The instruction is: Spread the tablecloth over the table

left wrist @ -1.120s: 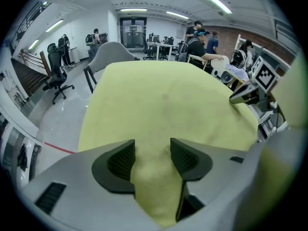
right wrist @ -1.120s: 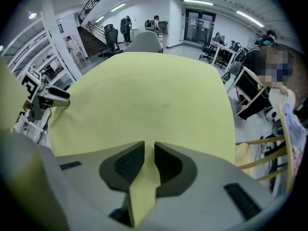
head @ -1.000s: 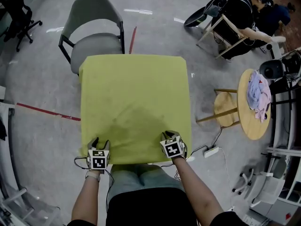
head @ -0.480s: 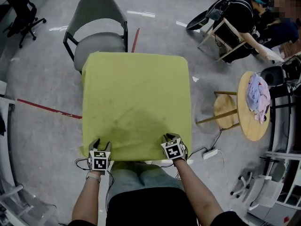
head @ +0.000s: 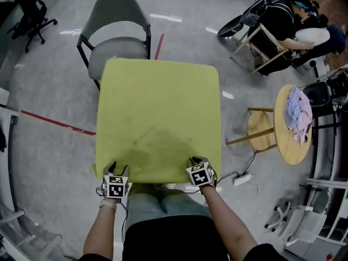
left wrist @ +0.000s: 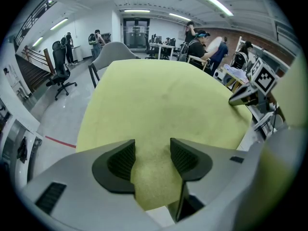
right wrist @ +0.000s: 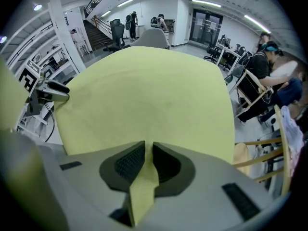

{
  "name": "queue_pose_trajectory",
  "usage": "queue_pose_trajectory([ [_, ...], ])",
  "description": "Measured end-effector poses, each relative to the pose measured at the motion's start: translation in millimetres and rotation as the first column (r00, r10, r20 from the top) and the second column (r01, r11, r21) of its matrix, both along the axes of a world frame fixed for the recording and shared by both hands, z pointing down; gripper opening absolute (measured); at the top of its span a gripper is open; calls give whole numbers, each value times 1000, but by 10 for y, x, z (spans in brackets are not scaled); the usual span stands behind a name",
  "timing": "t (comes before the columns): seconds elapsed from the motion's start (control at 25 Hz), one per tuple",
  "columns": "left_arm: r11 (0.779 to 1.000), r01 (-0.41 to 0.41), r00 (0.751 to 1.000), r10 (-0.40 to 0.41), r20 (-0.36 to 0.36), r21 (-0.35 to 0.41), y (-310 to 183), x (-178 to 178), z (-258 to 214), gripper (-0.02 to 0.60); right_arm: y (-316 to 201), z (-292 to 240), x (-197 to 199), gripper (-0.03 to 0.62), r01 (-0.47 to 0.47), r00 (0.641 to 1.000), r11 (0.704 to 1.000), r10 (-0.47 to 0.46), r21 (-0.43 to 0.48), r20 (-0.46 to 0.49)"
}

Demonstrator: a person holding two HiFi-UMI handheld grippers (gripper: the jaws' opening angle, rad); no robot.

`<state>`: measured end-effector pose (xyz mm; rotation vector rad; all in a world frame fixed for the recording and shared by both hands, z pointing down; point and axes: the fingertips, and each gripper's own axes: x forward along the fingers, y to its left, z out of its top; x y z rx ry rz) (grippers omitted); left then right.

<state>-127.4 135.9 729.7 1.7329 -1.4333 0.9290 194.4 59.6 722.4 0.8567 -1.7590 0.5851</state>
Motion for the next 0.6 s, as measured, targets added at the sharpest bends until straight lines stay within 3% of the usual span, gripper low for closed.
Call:
queue_pose_trajectory([
  [0.4, 1000, 3, 1000, -3, -1, -28, 111, 15, 33, 233, 87, 22, -3, 59, 11, 1000, 1000, -11, -5, -6],
  [0.6, 995, -19, 1000, 17, -17, -100, 72, 6, 19, 233, 24, 1, -35, 60, -2, 1000, 1000, 2, -13, -6],
])
